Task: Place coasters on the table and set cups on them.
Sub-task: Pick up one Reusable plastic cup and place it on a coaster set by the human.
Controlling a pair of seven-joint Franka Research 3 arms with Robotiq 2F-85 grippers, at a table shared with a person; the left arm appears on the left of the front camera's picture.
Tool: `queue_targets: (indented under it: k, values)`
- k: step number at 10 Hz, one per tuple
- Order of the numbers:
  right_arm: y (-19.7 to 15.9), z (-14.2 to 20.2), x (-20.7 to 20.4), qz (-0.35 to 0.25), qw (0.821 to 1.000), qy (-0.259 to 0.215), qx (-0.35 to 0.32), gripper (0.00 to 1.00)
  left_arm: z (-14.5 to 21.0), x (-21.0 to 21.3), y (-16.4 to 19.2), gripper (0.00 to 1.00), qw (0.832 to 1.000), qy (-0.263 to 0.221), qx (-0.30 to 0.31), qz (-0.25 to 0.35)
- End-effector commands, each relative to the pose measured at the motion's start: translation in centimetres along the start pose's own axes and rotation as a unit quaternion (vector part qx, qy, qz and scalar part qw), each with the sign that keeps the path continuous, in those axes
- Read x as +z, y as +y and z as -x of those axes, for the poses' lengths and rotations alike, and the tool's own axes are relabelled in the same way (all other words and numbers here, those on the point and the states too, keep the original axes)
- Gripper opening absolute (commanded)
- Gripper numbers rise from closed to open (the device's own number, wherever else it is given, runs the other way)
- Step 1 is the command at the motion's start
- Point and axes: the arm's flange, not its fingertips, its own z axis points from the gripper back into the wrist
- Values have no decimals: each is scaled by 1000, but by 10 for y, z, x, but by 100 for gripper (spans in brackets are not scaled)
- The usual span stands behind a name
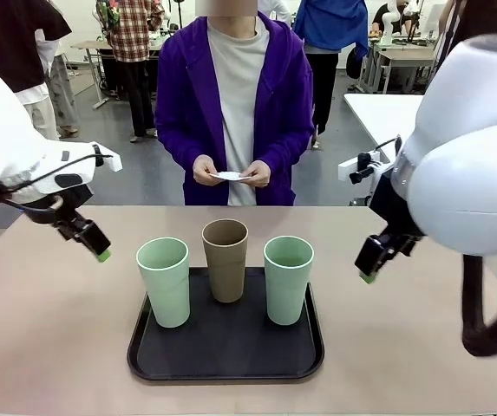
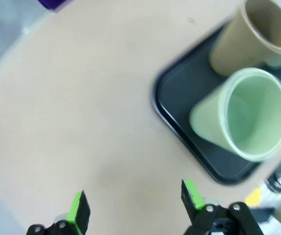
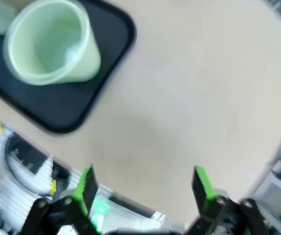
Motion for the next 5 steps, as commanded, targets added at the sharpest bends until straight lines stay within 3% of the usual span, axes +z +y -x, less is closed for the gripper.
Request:
queue_targets:
  k: [1,2,3,5]
  values:
    - [26,46,0,-11,999,38,-14,100,71,16,-39,100,999,21,39,27]
    - [0,0,0,0,1000,0,0,100,76,15,-45,100,999,2,38,-2]
    - [0,0,0,0,1000,0,0,100,11,17,-12,100,1000,21,3,19]
    - [11,17,16,3,1000,15,-3,100,18,37,-22,100,1000,19,4,21]
